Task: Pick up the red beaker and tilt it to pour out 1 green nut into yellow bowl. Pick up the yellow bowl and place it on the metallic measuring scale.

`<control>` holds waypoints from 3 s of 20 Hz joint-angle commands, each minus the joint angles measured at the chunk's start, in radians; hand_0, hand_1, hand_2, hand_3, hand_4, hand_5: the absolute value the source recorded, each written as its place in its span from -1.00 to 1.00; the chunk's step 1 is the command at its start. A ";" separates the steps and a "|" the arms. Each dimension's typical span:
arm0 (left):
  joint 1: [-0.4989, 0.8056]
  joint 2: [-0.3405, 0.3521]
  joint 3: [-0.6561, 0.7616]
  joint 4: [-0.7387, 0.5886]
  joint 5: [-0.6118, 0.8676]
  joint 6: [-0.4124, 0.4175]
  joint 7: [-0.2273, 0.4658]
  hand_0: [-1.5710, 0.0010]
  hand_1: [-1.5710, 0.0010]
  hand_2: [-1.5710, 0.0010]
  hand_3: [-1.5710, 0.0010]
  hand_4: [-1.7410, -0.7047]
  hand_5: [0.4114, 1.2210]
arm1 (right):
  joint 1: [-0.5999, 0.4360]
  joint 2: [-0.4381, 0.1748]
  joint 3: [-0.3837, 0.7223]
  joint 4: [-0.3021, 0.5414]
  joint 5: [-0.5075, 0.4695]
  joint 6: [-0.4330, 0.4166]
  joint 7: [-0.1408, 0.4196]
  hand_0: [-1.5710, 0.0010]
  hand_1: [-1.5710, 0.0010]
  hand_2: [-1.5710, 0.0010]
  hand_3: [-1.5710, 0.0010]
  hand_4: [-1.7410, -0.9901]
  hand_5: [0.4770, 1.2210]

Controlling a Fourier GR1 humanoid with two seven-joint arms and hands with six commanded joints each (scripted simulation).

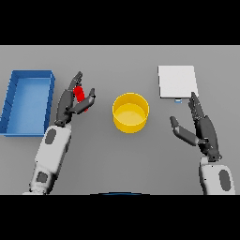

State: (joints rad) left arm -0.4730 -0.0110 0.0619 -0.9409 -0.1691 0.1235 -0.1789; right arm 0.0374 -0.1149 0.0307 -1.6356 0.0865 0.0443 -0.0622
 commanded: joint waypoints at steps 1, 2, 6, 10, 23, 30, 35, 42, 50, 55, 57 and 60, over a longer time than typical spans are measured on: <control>-0.012 -0.003 0.008 0.010 0.007 0.002 0.001 0.57 0.61 0.59 0.69 -0.31 -0.13 | -0.002 0.005 0.005 0.003 0.007 -0.004 0.005 1.00 1.00 1.00 1.00 0.19 -0.55; -0.020 -0.015 0.020 0.026 0.018 0.011 -0.016 0.25 0.29 0.30 0.47 -0.37 -0.07 | 0.003 0.007 0.011 -0.004 0.013 -0.006 0.008 1.00 1.00 1.00 1.00 0.20 -0.55; -0.074 -0.034 0.040 0.090 0.013 0.041 -0.043 -0.49 -0.47 -0.47 -0.38 -0.59 0.56 | -0.002 0.010 0.009 -0.006 0.016 -0.015 0.020 1.00 1.00 1.00 1.00 0.20 -0.54; -0.055 -0.034 0.015 0.076 0.019 0.041 -0.079 -0.79 -0.78 -0.78 -0.60 -0.70 0.82 | -0.007 0.003 0.003 0.000 0.008 -0.007 0.016 1.00 1.00 1.00 1.00 0.20 -0.54; -0.053 0.011 -0.068 -0.159 -0.100 0.017 0.070 -0.99 -0.99 -0.99 -0.98 -0.62 0.94 | 0.005 0.010 0.018 0.011 0.037 -0.015 -0.018 1.00 1.00 1.00 1.00 0.21 -0.50; -0.083 0.076 -0.169 -0.207 -0.178 0.008 0.190 -0.99 -0.99 -0.99 -0.99 -0.76 0.80 | 0.017 0.010 0.024 -0.001 0.037 -0.009 -0.014 1.00 1.00 1.00 1.00 0.24 -0.46; -0.181 0.170 -0.326 -0.196 -0.327 -0.044 0.280 -1.00 -1.00 -1.00 -1.00 -0.92 0.77 | 0.013 0.018 0.025 -0.018 0.026 -0.007 0.003 1.00 1.00 1.00 1.00 0.25 -0.43; -0.328 0.278 -0.558 -0.129 -0.509 -0.218 0.333 -1.00 -1.00 -1.00 -1.00 -0.98 0.92 | 0.020 0.014 0.035 -0.028 0.054 -0.019 0.013 1.00 1.00 1.00 1.00 0.20 -0.41; -0.506 0.311 -0.777 -0.051 -0.630 -0.465 0.371 -1.00 -1.00 -1.00 -0.69 -0.87 0.99 | 0.016 0.036 0.006 -0.014 -0.006 -0.013 0.035 1.00 1.00 1.00 1.00 0.22 -0.55; -0.615 0.297 -0.897 0.024 -0.686 -0.543 0.346 -1.00 -1.00 -1.00 -0.53 -0.94 1.00 | 0.029 0.050 0.008 -0.014 -0.023 -0.003 0.033 1.00 1.00 1.00 1.00 0.17 -0.65; -0.653 0.290 -0.948 0.045 -0.714 -0.545 0.317 -1.00 -1.00 -1.00 -0.70 -0.96 1.00 | 0.018 0.042 0.007 -0.015 -0.020 -0.002 0.034 1.00 1.00 1.00 1.00 0.18 -0.65; -0.707 0.275 -1.024 0.090 -0.760 -0.540 0.287 -1.00 -1.00 -1.00 -0.85 -0.98 1.00 | 0.026 0.038 0.009 -0.015 -0.015 0.001 0.024 1.00 1.00 1.00 1.00 0.18 -0.67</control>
State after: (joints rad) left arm -1.1796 0.2630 -0.9616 -0.8515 -0.9274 -0.4167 0.1086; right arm 0.0634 -0.0770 0.0395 -1.6511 0.0713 0.0452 -0.0393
